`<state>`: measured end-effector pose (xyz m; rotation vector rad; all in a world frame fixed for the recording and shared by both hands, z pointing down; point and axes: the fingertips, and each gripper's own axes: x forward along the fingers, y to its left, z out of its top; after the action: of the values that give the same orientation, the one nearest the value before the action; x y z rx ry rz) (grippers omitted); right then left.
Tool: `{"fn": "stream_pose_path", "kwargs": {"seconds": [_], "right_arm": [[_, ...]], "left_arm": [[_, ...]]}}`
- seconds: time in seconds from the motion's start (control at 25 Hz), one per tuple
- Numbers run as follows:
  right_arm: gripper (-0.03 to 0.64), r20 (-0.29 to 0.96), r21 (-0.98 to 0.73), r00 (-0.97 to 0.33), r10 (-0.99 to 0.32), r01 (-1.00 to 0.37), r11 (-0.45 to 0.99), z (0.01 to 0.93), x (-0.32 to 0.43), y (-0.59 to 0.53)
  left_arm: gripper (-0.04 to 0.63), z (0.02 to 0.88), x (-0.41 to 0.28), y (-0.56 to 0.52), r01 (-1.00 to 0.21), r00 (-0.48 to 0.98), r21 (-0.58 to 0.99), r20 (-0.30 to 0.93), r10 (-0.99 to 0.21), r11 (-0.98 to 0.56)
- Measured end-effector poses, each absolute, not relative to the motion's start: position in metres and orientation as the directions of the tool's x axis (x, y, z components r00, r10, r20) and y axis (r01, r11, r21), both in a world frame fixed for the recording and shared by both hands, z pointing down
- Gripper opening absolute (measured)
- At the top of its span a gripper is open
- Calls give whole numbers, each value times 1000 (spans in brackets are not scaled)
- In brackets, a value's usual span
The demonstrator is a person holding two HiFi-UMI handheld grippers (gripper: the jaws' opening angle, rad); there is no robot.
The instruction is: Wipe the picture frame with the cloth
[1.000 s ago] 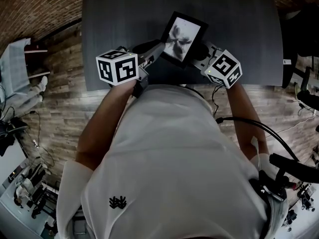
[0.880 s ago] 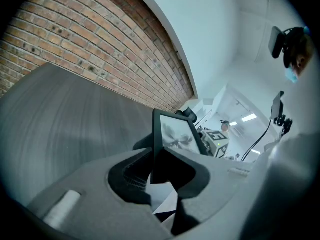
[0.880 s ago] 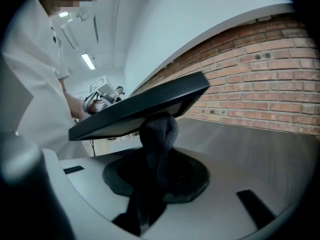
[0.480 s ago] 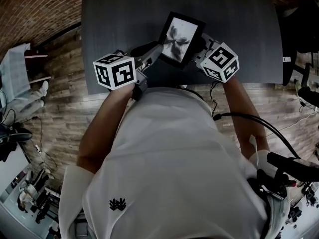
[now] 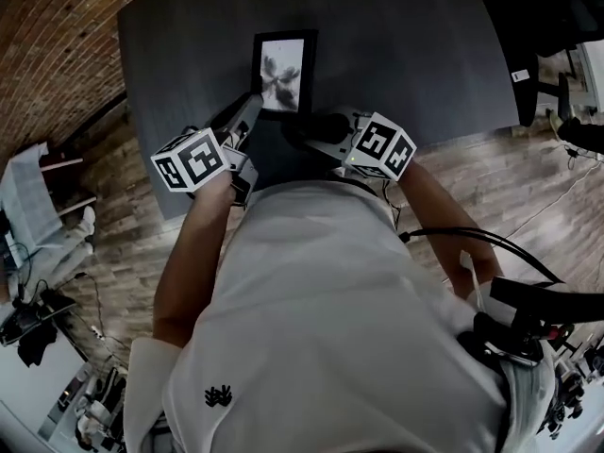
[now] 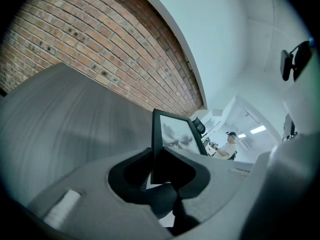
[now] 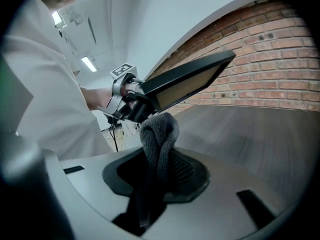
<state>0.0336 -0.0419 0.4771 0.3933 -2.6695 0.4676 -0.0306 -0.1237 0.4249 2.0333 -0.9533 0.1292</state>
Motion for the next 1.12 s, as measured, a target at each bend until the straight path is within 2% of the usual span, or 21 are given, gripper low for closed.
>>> {"fn": "stream_pose_path", "kwargs": {"seconds": [0.24, 0.52, 0.84, 1.12], "right_arm": [[109, 478, -295, -803, -356, -528, 797, 490, 90, -48], [109, 470, -313, -753, -461, -630, 711, 491, 153, -66], [109, 471, -320, -739, -482, -652, 687, 485, 207, -61], [109, 483, -327, -723, -494, -672, 664, 494, 238, -60]], "left_arm": [[77, 448, -20, -155, -710, 664, 640, 467, -584, -295], [77, 476, -3, -185, -803, 547, 551, 530, -649, -227], [77, 519, 30, -201, -871, 443, 465, 607, -660, -157], [77, 571, 53, -215, -900, 403, 416, 686, -606, -127]]}}
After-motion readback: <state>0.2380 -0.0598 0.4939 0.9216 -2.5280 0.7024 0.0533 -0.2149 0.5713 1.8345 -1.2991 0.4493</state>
